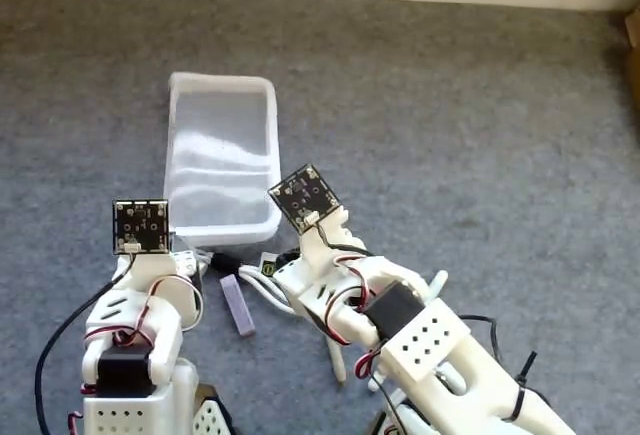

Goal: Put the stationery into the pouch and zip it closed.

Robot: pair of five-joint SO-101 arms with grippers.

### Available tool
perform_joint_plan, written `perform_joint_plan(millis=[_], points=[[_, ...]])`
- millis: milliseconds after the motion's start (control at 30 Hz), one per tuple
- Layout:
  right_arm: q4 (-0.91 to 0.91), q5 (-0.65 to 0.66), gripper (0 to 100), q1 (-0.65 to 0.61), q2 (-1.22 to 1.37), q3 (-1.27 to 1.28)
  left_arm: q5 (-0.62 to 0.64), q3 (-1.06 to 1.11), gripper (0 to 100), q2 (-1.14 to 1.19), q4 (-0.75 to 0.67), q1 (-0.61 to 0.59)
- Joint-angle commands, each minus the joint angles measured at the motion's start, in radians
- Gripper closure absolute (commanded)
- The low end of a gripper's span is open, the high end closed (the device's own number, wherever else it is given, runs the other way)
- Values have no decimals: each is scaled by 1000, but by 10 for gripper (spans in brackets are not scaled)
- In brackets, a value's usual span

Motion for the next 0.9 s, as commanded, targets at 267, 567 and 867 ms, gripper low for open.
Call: perform_joint_plan(millis=[267, 567, 867], points=[[2, 11, 850, -162, 12, -12, 12, -93, 882, -12, -12, -309], [-48, 12, 850, -165, 414, -150, 57, -70, 779, -12, -12, -312], [-70, 8, 848, -165, 645, -278, 57, -68, 779, -12, -12, -312]])
